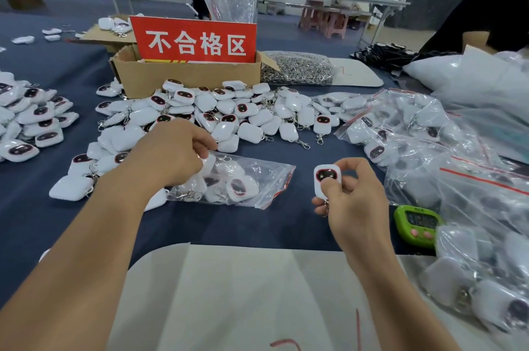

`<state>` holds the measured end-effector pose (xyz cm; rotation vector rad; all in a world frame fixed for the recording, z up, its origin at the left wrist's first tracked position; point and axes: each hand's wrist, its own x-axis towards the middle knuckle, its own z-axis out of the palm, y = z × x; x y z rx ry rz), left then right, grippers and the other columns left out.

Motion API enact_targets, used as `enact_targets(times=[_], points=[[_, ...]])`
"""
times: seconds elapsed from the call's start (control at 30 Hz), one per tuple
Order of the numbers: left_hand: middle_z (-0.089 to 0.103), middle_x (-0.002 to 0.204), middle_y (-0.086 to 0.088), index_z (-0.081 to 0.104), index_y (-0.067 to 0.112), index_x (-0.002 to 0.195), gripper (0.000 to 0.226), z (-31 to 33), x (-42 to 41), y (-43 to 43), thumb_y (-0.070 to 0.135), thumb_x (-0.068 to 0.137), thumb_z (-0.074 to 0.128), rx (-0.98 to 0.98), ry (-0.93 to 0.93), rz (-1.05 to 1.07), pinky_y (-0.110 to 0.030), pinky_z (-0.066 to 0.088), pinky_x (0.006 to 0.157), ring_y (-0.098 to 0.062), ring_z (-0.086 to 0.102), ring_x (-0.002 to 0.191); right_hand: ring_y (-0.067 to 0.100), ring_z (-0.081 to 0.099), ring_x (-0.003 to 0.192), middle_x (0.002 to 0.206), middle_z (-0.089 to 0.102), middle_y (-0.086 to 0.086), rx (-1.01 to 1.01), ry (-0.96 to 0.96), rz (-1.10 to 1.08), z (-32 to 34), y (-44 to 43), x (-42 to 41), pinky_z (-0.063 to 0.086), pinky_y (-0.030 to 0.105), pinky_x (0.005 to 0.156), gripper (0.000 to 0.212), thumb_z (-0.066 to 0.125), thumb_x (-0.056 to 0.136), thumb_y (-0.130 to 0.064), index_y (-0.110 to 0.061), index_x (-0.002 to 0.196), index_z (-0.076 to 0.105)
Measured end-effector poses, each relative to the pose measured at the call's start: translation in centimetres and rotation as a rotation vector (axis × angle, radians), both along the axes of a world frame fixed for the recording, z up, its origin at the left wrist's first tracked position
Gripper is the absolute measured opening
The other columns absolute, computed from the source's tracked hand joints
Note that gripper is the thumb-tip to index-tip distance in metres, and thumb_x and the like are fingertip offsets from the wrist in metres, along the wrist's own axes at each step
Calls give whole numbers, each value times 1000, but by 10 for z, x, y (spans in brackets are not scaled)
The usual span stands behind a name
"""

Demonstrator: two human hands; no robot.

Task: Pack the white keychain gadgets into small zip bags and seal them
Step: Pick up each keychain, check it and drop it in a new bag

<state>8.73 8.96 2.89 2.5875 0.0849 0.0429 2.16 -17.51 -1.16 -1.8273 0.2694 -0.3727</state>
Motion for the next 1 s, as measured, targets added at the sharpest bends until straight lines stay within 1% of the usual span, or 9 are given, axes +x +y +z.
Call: enact_targets(times=[0.1, 0.27, 0.37, 0.47, 0.53, 0.67, 0.77, 0.87, 1.0], points=[[70, 88, 15, 73, 43, 100, 41, 1, -3, 0, 6, 85, 62, 44, 89, -60, -34, 58, 77, -13, 68, 81, 15, 70, 55, 79, 73, -2, 4, 18, 45, 2, 1, -1, 53, 24, 53, 24, 61, 99, -13, -35, 89, 56], [64, 79, 2, 70, 50, 103, 47, 6, -6, 1, 7, 84, 65, 66, 209, -148, -29, 45, 64, -18, 57, 67, 15, 68, 52, 73, 71, -5, -36, 55, 105, 3, 2, -2, 49, 27, 53, 31, 59, 96, -11, -40, 85, 56], [61, 85, 1, 72, 51, 102, 46, 7, -9, 4, 10, 79, 76, 16, 257, -168, -29, 45, 68, -16, 56, 73, 14, 66, 51, 70, 70, -3, -46, 68, 116, 2, 3, -2, 47, 24, 51, 31, 59, 94, -9, -39, 85, 57], [63, 95, 1, 71, 54, 103, 57, 6, -10, 3, 7, 72, 81, 17, 262, -149, -32, 53, 76, -18, 62, 80, 16, 68, 52, 71, 71, -3, -57, 72, 114, 2, 2, -3, 47, 18, 48, 32, 59, 94, -8, -39, 85, 58], [65, 98, 3, 68, 53, 114, 64, 5, -10, -1, 7, 72, 83, 44, 252, -142, -35, 58, 81, -19, 66, 89, 16, 69, 53, 71, 72, -4, -75, 75, 122, 3, 2, -4, 47, 16, 48, 33, 59, 94, -8, -39, 85, 58], [56, 97, 16, 59, 45, 136, 76, 5, -10, 0, 8, 74, 82, 90, 229, -170, -31, 52, 80, -13, 61, 91, 16, 69, 54, 70, 71, -2, -97, 83, 136, 4, 4, -5, 50, 24, 52, 30, 60, 95, -9, -37, 86, 59], [64, 101, 16, 68, 40, 127, 63, 7, -7, 4, 1, 78, 75, 50, 98, -118, -25, 51, 76, -8, 64, 95, 16, 69, 55, 70, 71, -2, -114, 84, 135, 4, 3, -4, 50, 27, 55, 29, 60, 95, -9, -37, 86, 60], [69, 89, 23, 76, 36, 110, 50, 6, -3, 0, -4, 84, 60, -39, -51, -41, -18, 50, 72, 3, 63, 86, 16, 69, 55, 71, 72, -7, -111, 70, 122, 3, 4, -3, 52, 27, 56, 27, 60, 96, -10, -36, 86, 62], [71, 89, 23, 75, 40, 94, 42, 0, -6, -24, 2, 89, 58, -141, -85, -79, -10, 51, 63, 3, 66, 85, 12, 68, 55, 80, 74, -9, -17, 95, 110, 0, 3, -1, 52, 30, 61, 22, 58, 100, -12, -28, 93, 70]])
